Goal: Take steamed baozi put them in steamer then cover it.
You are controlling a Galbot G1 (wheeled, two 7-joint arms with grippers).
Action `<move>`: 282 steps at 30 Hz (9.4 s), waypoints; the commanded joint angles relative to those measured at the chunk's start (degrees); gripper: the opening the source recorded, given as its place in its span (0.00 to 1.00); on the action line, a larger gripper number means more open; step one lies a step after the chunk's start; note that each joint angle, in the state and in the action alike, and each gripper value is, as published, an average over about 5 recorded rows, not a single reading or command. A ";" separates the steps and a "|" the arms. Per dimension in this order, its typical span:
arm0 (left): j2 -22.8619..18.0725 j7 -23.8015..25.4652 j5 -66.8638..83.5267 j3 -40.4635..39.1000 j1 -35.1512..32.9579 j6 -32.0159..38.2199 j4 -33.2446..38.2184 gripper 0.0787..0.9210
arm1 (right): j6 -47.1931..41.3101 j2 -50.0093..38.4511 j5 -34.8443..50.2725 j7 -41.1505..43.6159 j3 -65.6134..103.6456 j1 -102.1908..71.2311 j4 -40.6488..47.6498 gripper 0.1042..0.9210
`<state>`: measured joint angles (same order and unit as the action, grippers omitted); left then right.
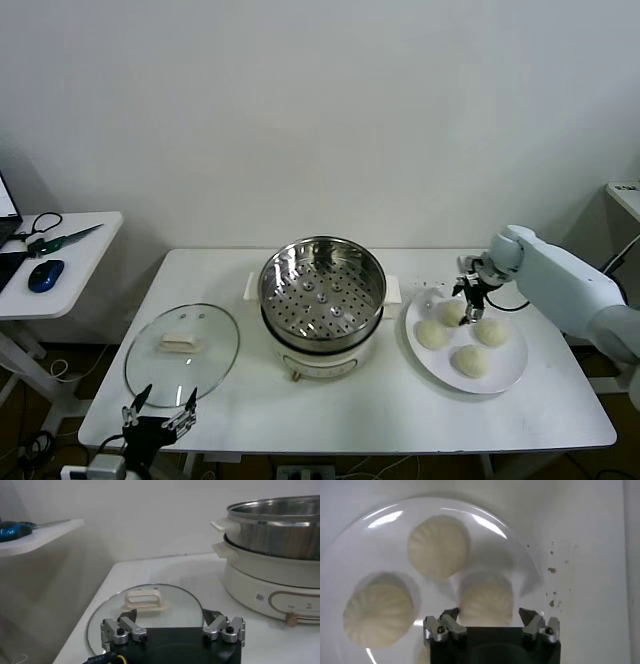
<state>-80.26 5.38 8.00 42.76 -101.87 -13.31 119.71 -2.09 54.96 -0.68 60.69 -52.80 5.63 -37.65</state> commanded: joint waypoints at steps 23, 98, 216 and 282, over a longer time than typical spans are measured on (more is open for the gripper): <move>-0.34 -0.12 -1.02 0.10 0.03 -0.30 0.24 0.88 | 9.47 -1.54 13.34 4.41 -26.34 33.43 -19.56 0.64; -0.97 -0.24 -1.44 0.88 -0.06 -0.94 2.18 0.88 | 43.81 16.64 13.65 3.81 -31.07 40.44 -15.37 0.88; -0.83 -0.11 -1.13 1.21 -0.39 -0.84 4.33 0.88 | -20.62 26.88 58.31 -15.51 -42.01 44.21 -35.49 0.60; -1.80 0.04 -1.33 1.45 1.91 -1.47 2.74 0.88 | -11.09 -28.24 21.71 -6.75 -45.46 32.59 -45.90 0.88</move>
<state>-81.80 5.38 6.92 44.19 -100.13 -14.71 122.67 -12.34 40.67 32.81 55.65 -106.85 53.18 -81.16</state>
